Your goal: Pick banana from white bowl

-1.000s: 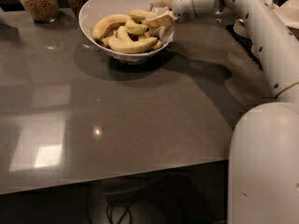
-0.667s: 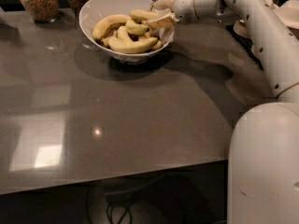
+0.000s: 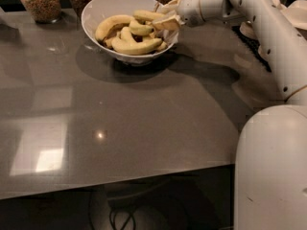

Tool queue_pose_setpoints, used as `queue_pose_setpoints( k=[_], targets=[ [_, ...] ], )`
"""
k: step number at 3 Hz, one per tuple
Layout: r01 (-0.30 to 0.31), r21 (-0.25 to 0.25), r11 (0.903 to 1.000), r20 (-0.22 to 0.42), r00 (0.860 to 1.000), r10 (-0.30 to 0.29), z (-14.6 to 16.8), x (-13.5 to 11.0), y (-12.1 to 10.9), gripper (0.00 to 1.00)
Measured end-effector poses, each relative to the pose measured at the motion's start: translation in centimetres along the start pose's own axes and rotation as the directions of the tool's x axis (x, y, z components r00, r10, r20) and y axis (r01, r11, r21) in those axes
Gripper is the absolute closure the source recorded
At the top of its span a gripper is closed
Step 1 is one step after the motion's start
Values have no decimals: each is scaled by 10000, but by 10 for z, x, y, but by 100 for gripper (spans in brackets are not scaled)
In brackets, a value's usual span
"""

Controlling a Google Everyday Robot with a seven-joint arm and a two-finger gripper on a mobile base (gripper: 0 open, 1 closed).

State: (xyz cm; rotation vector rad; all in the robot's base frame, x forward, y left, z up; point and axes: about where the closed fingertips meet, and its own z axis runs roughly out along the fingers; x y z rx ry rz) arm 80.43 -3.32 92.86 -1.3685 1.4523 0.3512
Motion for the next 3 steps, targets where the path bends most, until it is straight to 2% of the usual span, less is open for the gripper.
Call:
queue_pose_setpoints(
  k=[1, 2, 3],
  targets=[
    [-67, 45, 10000, -85, 9999, 68, -1, 1, 1, 93],
    [-67, 49, 10000, -79, 9999, 67, -1, 0, 1, 100],
    [-18, 627, 9980, 726, 9974, -27, -11, -19, -8, 100]
  ],
)
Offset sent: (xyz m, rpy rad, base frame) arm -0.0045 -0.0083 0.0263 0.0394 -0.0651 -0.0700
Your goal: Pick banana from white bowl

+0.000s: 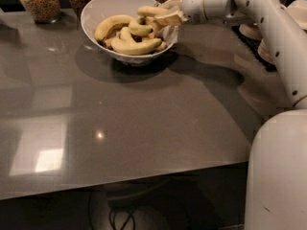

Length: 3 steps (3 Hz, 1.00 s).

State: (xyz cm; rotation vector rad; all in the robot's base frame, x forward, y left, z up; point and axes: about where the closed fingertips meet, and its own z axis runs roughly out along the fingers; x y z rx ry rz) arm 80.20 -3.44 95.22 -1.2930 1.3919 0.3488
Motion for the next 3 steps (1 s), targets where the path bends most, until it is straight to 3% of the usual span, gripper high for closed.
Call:
queue_pose_setpoints(
  k=[1, 2, 3],
  targets=[
    [-18, 585, 9983, 1467, 9892, -68, -16, -27, -8, 100],
    [-14, 844, 9964, 2455, 9692, -195, -30, -49, -7, 100],
    [52, 410, 9991, 2727, 9620, -162, -55, -66, 14, 100]
  ],
)
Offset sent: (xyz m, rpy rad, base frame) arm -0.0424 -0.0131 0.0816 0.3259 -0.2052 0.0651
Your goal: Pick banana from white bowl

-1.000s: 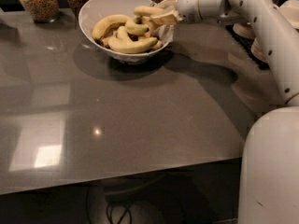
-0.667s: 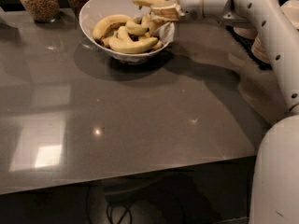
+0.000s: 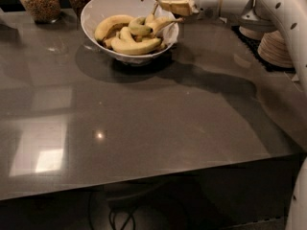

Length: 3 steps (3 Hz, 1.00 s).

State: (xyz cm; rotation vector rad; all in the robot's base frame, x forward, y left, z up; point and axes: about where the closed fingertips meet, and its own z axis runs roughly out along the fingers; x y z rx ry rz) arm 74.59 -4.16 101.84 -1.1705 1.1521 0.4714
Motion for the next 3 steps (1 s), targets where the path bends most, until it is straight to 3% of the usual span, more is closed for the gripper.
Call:
queue_pose_setpoints(
  k=[1, 2, 3],
  targets=[
    [-144, -664, 9977, -315, 9994, 124, -20, -16, 28, 100],
    [-393, -1412, 9892, -1233, 9921, 219, -45, -33, 65, 100],
    [-730, -1834, 9803, -1774, 9833, 400, -65, -51, 98, 100]
  ],
)
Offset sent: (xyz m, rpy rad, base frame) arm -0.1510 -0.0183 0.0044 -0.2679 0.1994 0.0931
